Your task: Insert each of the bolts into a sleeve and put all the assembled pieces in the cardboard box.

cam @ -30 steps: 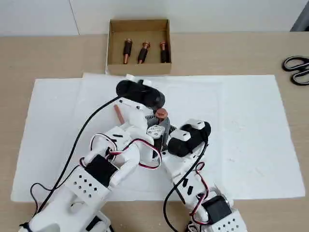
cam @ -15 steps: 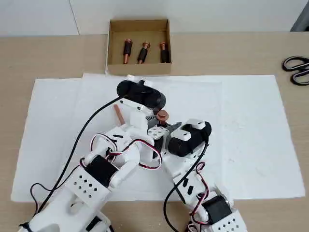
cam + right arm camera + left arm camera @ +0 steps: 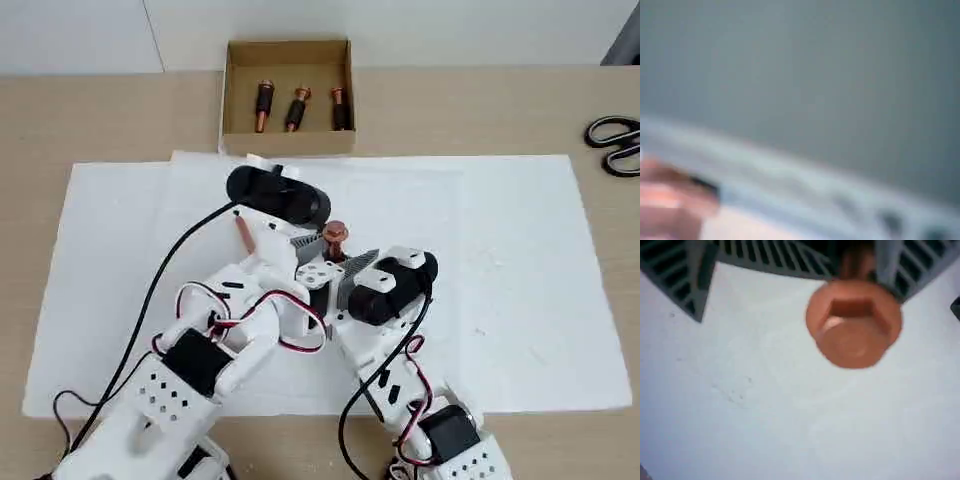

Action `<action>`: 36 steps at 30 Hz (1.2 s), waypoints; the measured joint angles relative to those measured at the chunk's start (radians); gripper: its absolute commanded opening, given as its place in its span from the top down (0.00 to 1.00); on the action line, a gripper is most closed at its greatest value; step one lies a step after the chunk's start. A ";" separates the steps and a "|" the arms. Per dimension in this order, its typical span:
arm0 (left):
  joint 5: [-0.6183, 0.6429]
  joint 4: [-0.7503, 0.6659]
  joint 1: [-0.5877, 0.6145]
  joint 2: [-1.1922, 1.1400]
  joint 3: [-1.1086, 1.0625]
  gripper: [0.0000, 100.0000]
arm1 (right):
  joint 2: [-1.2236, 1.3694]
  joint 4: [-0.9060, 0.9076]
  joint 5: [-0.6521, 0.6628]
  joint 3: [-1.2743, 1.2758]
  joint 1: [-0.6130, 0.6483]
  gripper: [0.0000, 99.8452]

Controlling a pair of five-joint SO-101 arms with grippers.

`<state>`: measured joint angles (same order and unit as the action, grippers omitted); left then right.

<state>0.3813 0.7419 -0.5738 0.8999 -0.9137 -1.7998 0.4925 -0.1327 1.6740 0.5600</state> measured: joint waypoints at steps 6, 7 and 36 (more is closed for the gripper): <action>0.000 0.086 0.000 0.002 0.058 0.69 | 0.000 0.000 0.000 0.000 0.000 1.00; 0.000 0.107 0.000 0.002 0.072 0.67 | 0.000 0.000 0.000 0.000 0.000 1.00; -0.183 0.505 0.858 0.012 0.325 0.63 | 0.000 0.002 0.000 0.002 -0.101 1.00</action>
<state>0.1987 1.2467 0.2839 0.9122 -0.5884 -1.7998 0.4941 -0.1327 1.6755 0.4588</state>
